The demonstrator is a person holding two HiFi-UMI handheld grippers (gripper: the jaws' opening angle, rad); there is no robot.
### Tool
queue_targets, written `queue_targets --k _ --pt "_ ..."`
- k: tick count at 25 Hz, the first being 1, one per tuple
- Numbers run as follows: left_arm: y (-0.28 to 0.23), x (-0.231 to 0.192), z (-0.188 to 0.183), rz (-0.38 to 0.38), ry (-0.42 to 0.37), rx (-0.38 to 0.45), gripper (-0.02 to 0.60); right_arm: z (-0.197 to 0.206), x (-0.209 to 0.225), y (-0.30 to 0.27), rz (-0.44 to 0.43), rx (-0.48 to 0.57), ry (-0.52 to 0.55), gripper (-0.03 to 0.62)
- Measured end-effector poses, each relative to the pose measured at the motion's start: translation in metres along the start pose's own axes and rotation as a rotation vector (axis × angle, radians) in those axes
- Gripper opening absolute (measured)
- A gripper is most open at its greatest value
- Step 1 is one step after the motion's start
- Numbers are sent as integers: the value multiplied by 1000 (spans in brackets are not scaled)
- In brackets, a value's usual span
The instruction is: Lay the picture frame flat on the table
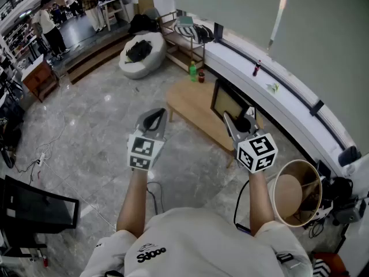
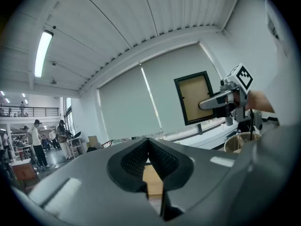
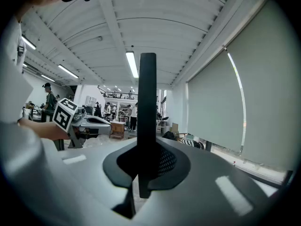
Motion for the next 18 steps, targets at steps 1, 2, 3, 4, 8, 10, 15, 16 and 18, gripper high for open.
queue_targets --k 1,2,3,4,8,10,15,16,18 --pt "0 1 -1 -1 -1 2 9 0 1 1 0 1 2 12" --pt "-1 3 -2 -3 -3 4 9 0 2 1 0 4 4 14" --pt "-2 4 -4 -5 -5 6 9 -1 3 2 0 7 4 14" --pt "-3 6 -5 -6 -6 7 9 -1 6 3 -1 13 2 14" --pt "-11 15 -6 -2 -12 4 9 0 15 6 -15 39 -15 14" --pt "-12 19 -7 -2 -11 4 10 0 17 9 -21 41 -14 14" --pt "-19 35 -10 -10 -6 -4 9 4 30 21 -29 41 -8 14" --pt "-20 39 -10 -13 -4 -6 9 6 33 24 -31 39 -8 14" --pt "-19 46 -11 -19 0 -5 9 9 37 30 -35 35 -4 14"
Point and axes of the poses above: the fingertips, and each gripper's own axes: y backward along the fingers, x to its right, z out of its underside, the point moved 4 cm from there along y, backward along the fingers, and after that the axes turned 5 degrees about -x, right-handed, at the moved point
